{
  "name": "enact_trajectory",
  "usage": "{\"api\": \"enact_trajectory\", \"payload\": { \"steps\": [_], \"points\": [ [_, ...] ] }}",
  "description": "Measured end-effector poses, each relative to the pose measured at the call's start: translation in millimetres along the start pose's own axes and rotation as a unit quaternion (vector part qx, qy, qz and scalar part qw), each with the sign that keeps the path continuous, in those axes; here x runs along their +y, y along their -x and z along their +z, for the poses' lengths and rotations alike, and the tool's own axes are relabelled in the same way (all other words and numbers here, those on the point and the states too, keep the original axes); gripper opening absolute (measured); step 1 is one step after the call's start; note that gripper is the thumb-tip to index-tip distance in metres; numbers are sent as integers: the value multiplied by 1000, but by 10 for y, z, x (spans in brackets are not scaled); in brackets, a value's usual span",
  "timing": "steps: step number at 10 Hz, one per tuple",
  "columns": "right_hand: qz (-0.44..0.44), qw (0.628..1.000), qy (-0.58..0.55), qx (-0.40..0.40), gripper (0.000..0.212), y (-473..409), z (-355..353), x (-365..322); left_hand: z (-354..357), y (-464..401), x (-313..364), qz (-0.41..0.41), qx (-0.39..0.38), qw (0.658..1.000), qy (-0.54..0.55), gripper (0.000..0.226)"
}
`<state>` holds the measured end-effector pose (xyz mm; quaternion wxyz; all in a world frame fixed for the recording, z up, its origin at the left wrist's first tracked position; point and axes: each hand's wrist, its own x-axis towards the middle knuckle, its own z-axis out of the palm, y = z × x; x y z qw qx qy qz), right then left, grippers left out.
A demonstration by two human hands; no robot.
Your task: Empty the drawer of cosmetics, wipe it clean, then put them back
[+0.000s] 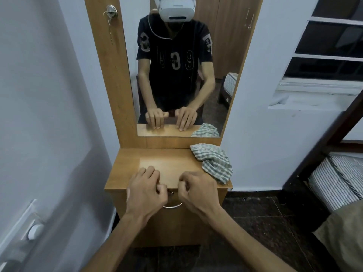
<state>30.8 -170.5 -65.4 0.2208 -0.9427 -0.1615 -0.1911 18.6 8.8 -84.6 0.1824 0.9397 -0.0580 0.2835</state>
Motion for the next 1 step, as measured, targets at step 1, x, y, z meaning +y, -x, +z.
{"api": "enact_trajectory", "payload": {
  "steps": [1],
  "points": [
    [31,998,24,-38,41,-307,-144,-73,-93,-327,73,-22,-5,1000,-6,24]
  ]
}}
